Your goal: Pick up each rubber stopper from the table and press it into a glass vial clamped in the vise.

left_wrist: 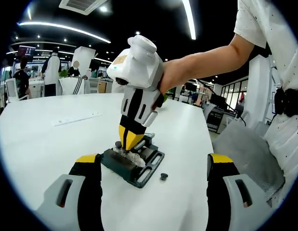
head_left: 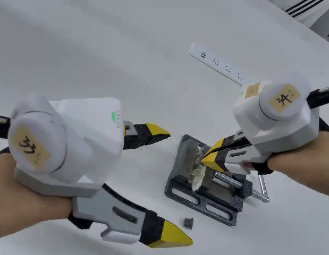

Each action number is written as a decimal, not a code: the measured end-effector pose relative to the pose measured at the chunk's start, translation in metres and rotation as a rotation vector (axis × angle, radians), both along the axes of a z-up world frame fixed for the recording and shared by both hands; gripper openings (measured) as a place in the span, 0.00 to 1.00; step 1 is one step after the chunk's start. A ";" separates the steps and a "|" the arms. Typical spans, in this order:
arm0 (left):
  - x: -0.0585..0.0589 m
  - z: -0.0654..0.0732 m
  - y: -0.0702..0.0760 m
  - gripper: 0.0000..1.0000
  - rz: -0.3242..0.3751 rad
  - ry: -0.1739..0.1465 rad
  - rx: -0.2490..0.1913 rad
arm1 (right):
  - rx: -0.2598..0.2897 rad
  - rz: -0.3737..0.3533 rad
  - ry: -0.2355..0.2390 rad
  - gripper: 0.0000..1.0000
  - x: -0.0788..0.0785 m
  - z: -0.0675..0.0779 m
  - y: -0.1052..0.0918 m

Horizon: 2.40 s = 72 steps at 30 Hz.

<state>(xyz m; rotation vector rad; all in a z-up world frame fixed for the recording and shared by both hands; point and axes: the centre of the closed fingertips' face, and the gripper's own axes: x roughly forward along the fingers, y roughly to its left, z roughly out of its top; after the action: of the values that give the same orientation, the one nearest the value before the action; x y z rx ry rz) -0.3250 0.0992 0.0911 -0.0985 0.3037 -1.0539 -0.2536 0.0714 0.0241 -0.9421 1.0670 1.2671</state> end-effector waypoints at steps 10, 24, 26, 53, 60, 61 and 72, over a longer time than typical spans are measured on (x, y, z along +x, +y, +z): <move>-0.001 0.000 -0.005 0.90 -0.014 -0.004 0.005 | 0.011 0.004 -0.005 0.00 0.002 0.000 0.000; -0.003 0.003 -0.006 0.90 -0.028 -0.004 0.039 | 0.061 0.008 -0.043 0.01 0.002 0.003 -0.001; -0.003 0.003 -0.006 0.90 -0.030 -0.004 0.045 | 0.075 -0.015 -0.037 0.01 0.005 0.003 -0.001; -0.009 0.008 -0.006 0.89 -0.054 -0.010 0.083 | 0.125 -0.019 -0.052 0.01 0.004 0.003 0.000; -0.010 0.008 -0.006 0.89 -0.060 -0.011 0.091 | 0.141 -0.041 -0.053 0.06 0.003 0.005 0.000; -0.010 0.008 -0.006 0.89 -0.060 -0.010 0.093 | 0.143 -0.039 -0.055 0.06 0.002 0.005 0.000; -0.011 0.008 -0.006 0.89 -0.065 -0.015 0.107 | 0.184 -0.075 -0.079 0.09 0.003 0.018 -0.007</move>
<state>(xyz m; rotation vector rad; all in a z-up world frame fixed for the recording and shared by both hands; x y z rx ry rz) -0.3357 0.0929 0.0995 0.0159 0.3511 -1.1003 -0.2504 0.0647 0.0417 -0.7979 0.8997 1.2333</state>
